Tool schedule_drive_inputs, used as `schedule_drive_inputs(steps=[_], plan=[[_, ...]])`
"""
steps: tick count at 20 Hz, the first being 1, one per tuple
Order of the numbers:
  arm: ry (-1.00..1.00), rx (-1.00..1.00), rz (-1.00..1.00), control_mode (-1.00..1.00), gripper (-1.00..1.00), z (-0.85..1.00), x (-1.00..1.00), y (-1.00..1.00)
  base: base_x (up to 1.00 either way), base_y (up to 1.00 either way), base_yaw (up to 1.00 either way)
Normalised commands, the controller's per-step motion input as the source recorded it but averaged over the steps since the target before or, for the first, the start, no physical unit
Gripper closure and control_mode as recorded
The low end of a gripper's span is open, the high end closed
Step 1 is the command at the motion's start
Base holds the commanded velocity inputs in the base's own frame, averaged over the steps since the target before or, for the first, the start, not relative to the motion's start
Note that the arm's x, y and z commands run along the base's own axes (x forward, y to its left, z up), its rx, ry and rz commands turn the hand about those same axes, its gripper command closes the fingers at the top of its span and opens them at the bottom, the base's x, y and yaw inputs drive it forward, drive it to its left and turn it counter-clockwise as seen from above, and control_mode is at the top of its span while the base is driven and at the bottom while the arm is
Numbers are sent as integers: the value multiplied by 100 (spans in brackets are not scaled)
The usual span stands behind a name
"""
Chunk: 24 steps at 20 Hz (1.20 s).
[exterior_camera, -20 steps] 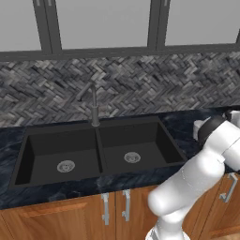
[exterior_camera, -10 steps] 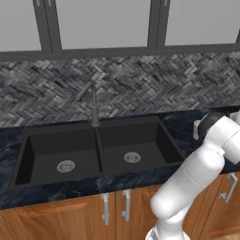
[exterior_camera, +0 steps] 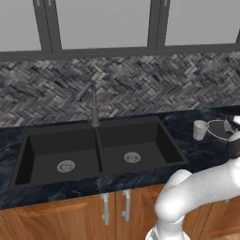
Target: Place the pan in the left basin and the glass cup in the right basin of the sink.
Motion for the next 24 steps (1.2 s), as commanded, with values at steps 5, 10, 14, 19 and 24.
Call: schedule_drive_inputs(steps=[5, 10, 14, 19, 24], plan=[[0, 3, 0, -100, -100, -11, 16, -19, 0, 0, 0], [0, 11, 0, -100, -100, -23, 2, -3, 0, 0, 0], [0, 9, 0, -100, -100, -32, 0, 0, 0, 0, 0], [0, 3, 0, -100, 100, -33, 2, 0, 0, 0, 0], [-4, 0, 0, -100, 100, -37, 3, -1, 0, 0, 0]])
